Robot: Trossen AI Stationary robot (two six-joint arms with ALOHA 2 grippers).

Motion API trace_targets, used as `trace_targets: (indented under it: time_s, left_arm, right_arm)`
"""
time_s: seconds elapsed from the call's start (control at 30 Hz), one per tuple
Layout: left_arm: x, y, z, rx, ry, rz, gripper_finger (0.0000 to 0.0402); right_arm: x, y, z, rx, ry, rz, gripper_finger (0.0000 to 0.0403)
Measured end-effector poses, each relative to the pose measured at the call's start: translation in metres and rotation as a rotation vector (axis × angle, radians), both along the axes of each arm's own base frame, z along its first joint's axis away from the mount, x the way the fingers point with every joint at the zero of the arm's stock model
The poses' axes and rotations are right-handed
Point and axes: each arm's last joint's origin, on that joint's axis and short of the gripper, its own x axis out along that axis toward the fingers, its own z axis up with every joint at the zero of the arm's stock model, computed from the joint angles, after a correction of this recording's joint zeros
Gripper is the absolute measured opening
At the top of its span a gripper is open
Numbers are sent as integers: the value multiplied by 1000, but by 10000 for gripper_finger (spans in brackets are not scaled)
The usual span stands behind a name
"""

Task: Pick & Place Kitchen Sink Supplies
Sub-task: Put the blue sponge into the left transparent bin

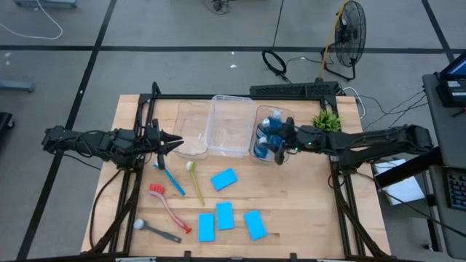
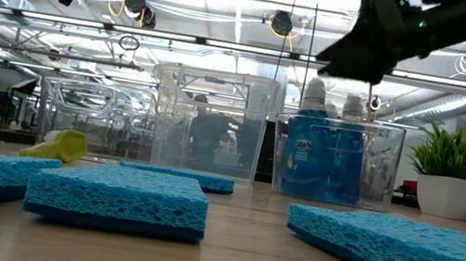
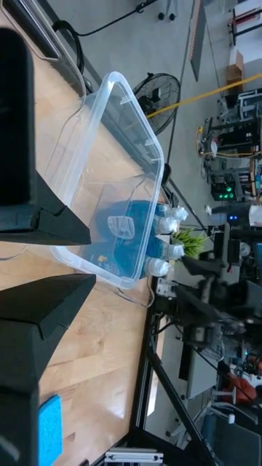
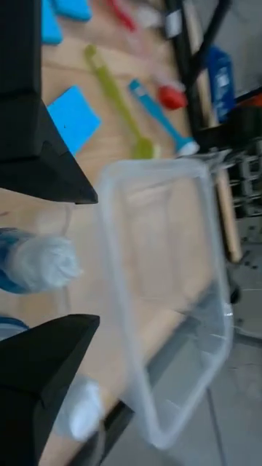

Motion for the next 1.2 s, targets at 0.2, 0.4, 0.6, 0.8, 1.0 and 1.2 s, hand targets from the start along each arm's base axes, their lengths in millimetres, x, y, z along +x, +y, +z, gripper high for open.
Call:
trace_targets:
  time_s: [0.2,0.4,0.6,0.8,1.0,1.2]
  left_arm:
    - [0,0,0,-10,-3,2,77]
    - [0,0,1,-13,-10,2,77]
    - [0,0,2,-52,-37,7,77]
    - [0,0,3,-90,-50,13,77]
    - [0,0,3,-96,-52,14,77]
    - [0,0,3,-120,-58,17,77]
  right_arm:
    - [-19,7,26,-6,-136,39,237]
    - [-36,21,44,95,-246,256,226]
    - [-41,39,48,259,-260,467,218]
    - [-43,62,46,354,-225,611,211]
    - [-43,87,40,418,-159,718,202]
    - [-40,114,26,480,-43,804,198]
